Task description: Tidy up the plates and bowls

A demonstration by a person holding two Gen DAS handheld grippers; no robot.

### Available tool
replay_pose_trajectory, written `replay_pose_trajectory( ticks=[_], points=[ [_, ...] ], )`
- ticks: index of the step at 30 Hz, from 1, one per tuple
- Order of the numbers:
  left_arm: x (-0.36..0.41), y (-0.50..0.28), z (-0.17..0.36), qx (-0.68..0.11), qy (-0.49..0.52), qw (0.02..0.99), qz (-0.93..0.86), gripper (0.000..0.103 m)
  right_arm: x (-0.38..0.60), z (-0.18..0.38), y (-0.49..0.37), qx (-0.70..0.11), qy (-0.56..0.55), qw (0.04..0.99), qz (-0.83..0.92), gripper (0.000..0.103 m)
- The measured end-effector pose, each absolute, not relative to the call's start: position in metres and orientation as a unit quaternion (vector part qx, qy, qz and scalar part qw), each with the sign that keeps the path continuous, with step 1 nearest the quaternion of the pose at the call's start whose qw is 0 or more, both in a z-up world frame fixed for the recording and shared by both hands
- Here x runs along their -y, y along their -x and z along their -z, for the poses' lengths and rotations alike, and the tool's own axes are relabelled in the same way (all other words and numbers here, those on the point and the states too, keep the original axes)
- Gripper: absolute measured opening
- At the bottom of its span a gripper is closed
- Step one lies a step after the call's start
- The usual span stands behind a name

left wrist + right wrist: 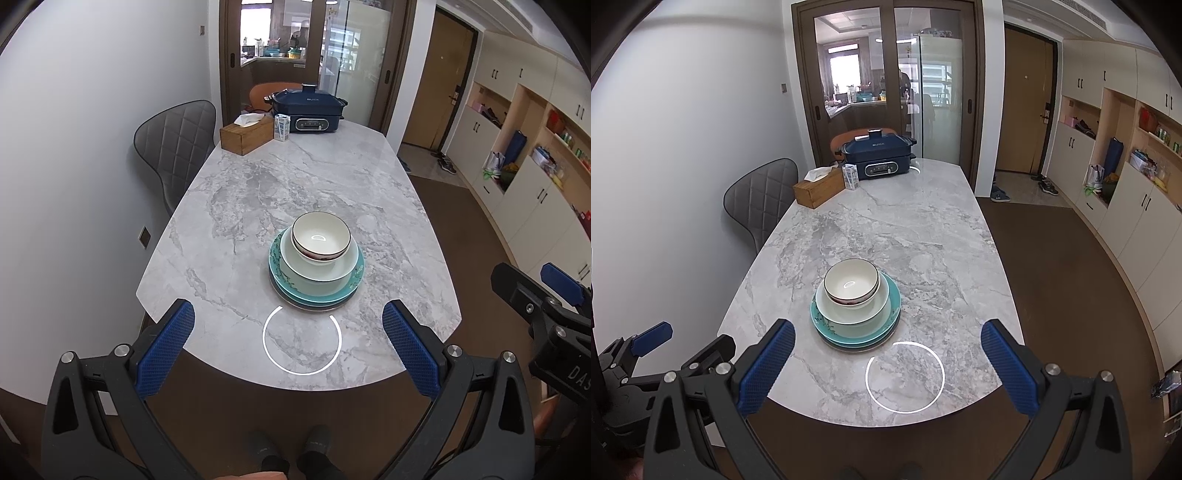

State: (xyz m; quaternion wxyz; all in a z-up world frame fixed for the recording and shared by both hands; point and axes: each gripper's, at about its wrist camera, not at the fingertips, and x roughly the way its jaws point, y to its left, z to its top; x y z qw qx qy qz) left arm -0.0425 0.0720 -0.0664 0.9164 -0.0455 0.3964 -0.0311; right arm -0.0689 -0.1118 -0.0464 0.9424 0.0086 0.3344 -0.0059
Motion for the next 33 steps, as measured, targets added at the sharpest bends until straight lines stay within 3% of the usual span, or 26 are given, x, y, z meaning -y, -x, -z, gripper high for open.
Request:
replay_pose_trajectory(
  ticks=[33],
  points=[
    [-0.082, 0.033, 0.069, -0.402, 0.044, 0.913, 0.053, 0.103, 0.108, 0.047, 0.069, -0.338, -0.011, 0.941, 0.001, 0.103]
  ],
)
